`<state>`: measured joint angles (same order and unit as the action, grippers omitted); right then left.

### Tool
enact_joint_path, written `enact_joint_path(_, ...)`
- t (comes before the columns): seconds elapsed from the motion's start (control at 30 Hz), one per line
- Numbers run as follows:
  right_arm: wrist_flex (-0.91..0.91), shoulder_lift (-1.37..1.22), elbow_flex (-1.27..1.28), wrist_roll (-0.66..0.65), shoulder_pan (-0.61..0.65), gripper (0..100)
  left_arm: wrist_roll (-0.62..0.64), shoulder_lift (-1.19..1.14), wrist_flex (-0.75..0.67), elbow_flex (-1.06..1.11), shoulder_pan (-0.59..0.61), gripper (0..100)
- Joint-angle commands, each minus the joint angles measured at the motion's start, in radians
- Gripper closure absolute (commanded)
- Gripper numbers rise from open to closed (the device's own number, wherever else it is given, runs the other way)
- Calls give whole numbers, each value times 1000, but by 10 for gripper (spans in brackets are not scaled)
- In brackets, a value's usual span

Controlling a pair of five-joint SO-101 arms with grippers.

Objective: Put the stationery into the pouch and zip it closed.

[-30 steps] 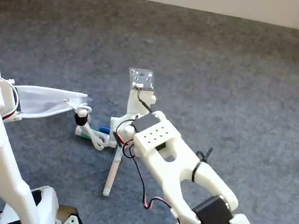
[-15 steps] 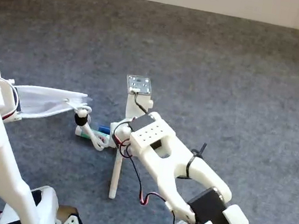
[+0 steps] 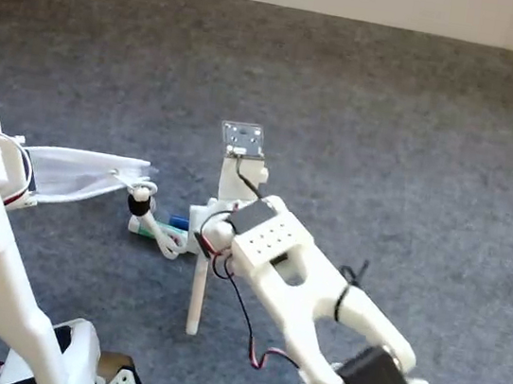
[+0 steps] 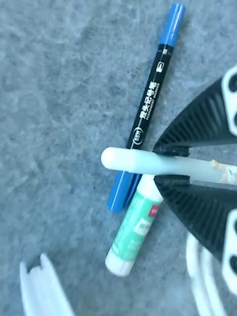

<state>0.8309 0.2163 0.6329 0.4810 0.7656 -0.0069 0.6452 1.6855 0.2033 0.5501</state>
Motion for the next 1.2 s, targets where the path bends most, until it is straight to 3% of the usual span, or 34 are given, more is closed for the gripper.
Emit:
enact_joint_path(0.0, 13, 148, 19, -15, 13, 993, 0, 10, -12, 2, -1, 991)
enact_joint_path(0.33, 13, 417, 136, -17, 13, 993, 0, 10, -12, 1, -2, 991)
enact_joint_path(0.53, 13, 555, 191, -109, 16, 993, 2, 10, -11, -1, -50, 992)
enact_joint_path(1.17, 10, 946, 265, -114, 16, 993, 49, 12, -15, -7, -127, 992)
